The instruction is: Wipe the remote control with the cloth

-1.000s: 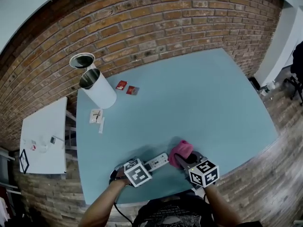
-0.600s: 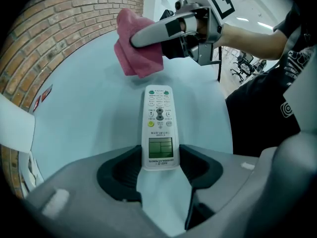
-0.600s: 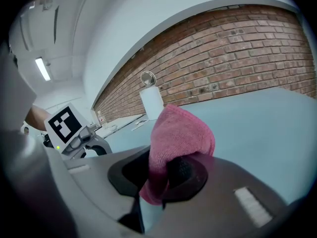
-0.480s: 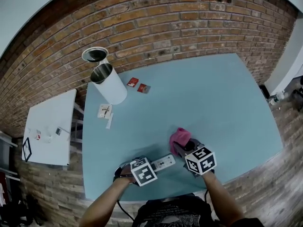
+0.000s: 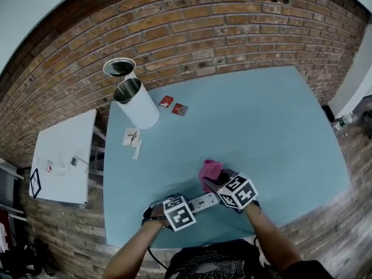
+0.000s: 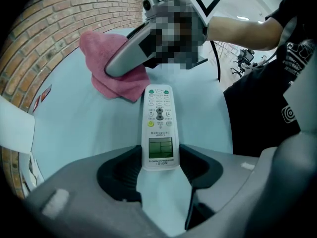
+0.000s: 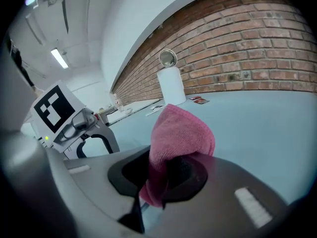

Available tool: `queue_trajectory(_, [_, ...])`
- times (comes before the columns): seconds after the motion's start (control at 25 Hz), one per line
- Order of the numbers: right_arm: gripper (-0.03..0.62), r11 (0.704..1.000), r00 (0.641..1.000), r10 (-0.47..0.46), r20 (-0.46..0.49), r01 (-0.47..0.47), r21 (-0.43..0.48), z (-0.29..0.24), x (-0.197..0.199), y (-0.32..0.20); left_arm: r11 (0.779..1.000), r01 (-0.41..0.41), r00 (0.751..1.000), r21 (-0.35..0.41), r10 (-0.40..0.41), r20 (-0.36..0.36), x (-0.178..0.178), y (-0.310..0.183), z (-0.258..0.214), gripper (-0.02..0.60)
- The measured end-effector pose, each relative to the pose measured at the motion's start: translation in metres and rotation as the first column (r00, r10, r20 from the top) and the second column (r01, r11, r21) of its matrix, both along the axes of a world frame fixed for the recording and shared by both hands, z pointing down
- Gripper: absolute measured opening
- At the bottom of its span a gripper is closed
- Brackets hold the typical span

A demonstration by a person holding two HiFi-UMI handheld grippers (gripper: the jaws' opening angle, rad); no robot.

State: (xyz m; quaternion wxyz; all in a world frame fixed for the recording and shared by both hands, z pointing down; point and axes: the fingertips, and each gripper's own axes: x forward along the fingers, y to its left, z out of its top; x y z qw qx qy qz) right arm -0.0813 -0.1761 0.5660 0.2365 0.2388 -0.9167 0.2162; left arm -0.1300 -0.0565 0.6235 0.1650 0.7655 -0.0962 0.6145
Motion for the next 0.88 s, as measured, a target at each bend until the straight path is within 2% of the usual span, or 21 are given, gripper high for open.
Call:
queue_trajectory(0.32, [0.064,0.990,0.990,-0.140,-0.025,0.140,-0.028,0.003,-0.036,0.013,1.000,-0.001,1.000,0.000,0.001,0.006,0.001,0.000,0.000,0.238])
queue_trajectory(0.88, [0.064,0.977,0.975,-0.213,-0.059,0.212,-0.025,0.005,-0.075,0.030,1.000,-0.005,1.000,0.006,0.005,-0.002,0.000,-0.001,0.001,0.239])
